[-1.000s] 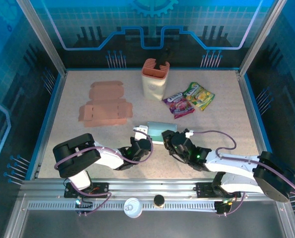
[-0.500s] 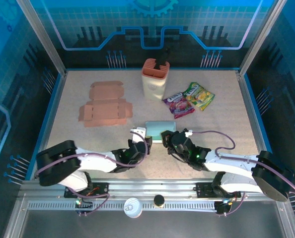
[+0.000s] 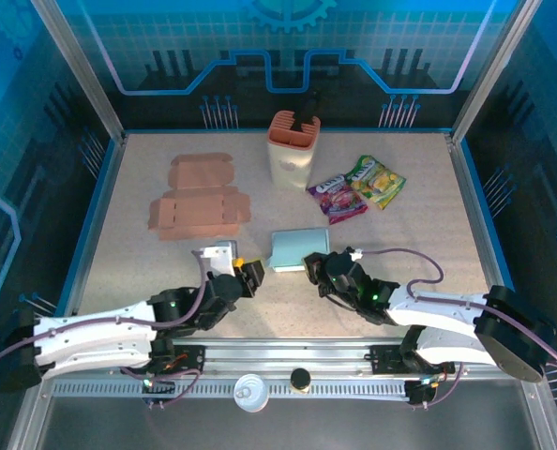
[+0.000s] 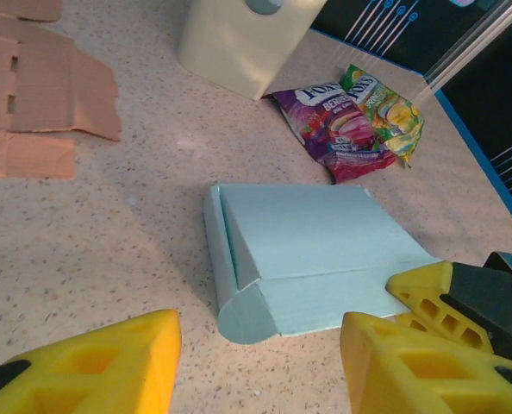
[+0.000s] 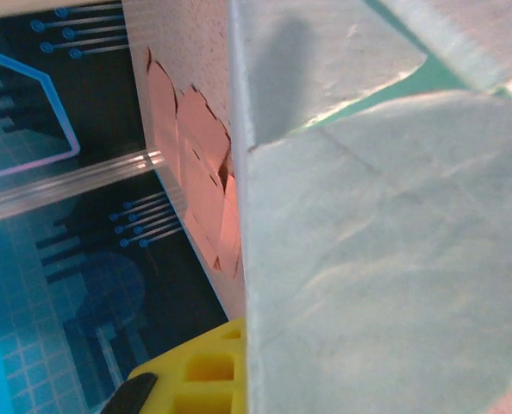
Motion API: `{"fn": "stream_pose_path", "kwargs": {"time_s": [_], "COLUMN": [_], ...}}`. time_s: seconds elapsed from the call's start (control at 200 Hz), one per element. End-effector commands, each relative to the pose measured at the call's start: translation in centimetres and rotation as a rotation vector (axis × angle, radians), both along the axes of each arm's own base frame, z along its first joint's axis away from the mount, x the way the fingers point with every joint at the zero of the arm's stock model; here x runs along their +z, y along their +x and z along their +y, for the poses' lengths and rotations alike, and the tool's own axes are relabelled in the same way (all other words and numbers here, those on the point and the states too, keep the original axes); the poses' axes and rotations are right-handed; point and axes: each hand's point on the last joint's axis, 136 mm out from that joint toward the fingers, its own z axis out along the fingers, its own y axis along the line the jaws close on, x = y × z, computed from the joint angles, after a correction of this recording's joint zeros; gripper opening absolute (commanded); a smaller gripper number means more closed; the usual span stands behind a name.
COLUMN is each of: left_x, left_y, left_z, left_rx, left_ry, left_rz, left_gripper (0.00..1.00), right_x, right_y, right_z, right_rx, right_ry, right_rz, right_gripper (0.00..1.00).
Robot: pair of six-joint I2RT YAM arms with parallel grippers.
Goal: Fold the paper box
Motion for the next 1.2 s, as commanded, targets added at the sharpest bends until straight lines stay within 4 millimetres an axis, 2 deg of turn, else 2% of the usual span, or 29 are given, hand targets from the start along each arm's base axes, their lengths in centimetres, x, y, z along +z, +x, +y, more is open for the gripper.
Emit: {"fn": "stream_pose_path", "kwargs": {"time_s": [0.0,0.12,0.275,0.505,0.79,1.076,1.196], "left_x": [-1.9,-2.4,-3.7,-5.6,-8.1,-9.5,-10.4], "left_y": [-0.7,-0.7,-0.1,1.4,3.6,5.1,5.3], "left_z": [1.8,1.9,1.3,-1.8,-4.3,-5.8,-5.8], "left_rx": [0.024,0.036,0.019,-0.059,-0.086,-0.100,-0.093], "left_ry": [0.068,0.055,0.022,-0.026,-0.026,-0.029,-0.025], "left_rz": [0.062,0.088,0.142,0.245,0.311,0.332,0.345], "left_gripper": [0.53,0.55,0.56,0.58,0.60,0.52,0.48], "right_x": [-0.1,-0.1,-0.5,-2.3,-3.8,-4.9,-5.1], "right_y": [-1.3,-2.8,-3.7,-4.1,-4.2,-3.8,-3.7], "right_z": [0.8,1.3,0.5,-0.8,-1.6,-2.2,-2.3], "right_rx": [0.109,0.172,0.195,0.203,0.219,0.224,0.230], "right_ry": [-0.015,-0.025,-0.065,-0.091,-0.119,-0.120,-0.125], "right_rz": [0.000,0.005,-0.005,0.018,0.040,0.057,0.058], "right_gripper": [0.00,0.00,0.00,0.00,0.00,0.00,0.00]}}
